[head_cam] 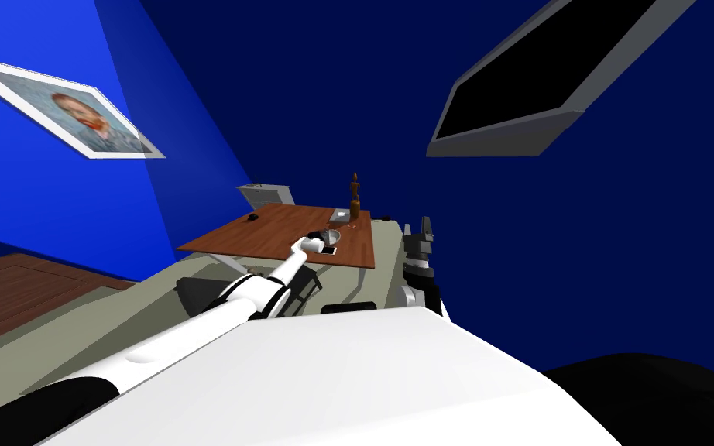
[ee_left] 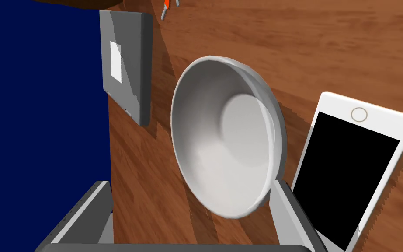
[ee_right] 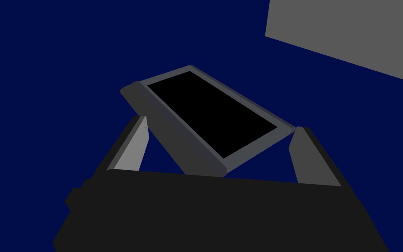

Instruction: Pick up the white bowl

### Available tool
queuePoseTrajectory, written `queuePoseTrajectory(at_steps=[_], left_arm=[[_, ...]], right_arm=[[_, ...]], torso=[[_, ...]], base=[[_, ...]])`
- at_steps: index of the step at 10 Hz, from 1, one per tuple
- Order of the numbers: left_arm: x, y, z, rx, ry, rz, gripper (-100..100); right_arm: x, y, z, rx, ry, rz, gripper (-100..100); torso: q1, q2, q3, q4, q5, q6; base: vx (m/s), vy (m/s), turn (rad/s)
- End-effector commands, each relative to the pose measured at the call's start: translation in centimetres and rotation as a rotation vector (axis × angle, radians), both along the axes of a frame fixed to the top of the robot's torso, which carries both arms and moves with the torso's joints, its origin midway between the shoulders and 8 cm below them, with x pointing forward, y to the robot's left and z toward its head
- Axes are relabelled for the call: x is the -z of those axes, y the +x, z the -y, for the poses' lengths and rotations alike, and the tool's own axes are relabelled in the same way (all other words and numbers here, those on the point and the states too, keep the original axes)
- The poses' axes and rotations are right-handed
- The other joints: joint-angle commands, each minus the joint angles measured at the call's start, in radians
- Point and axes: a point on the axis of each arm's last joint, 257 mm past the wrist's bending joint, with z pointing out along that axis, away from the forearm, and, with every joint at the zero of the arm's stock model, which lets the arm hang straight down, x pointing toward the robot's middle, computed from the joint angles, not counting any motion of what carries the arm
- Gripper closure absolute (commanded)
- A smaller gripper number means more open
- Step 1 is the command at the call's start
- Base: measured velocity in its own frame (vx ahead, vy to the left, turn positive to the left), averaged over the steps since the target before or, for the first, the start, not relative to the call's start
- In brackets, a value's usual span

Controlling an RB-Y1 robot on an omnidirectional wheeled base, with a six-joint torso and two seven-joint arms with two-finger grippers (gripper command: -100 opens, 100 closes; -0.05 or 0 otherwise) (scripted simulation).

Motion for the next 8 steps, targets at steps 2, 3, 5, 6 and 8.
queuePoseTrajectory(at_steps=[2,3,5,6,8], left_arm=[[1.7,-0.7,-0.7,-0.022,0.007,-0.081,-100],[2.3,-0.9,-1.0,-0.027,0.011,-0.093,-100],[3.9,-1.9,-1.7,-0.053,0.019,-0.181,-100],[4.3,-2.2,-1.9,-0.057,0.022,-0.191,-100],[5.2,-2.9,-2.3,-0.072,0.027,-0.235,-100]], right_arm=[[0.0,0.0,0.0,0.0,0.0,0.0,0],[0.0,0.0,0.0,0.0,0.0,0.0,0],[0.0,0.0,0.0,0.0,0.0,0.0,0],[0.0,0.0,0.0,0.0,0.0,0.0,0],[0.0,0.0,0.0,0.0,0.0,0.0,0]], torso=[[0.0,0.001,0.0,0.0,0.0,0.0],[-0.001,0.0,0.0,0.0,0.0,0.0],[-0.001,0.0,0.0,0.0,0.0,0.0],[-0.001,-0.002,-0.001,0.0,0.0,0.0],[-0.001,-0.001,-0.001,0.0,0.0,0.0]], base=[[0.053,-0.032,0.015],[0.06,-0.038,0.011],[0.086,-0.043,0.022],[0.083,-0.039,0.011],[0.056,-0.035,0.011]])
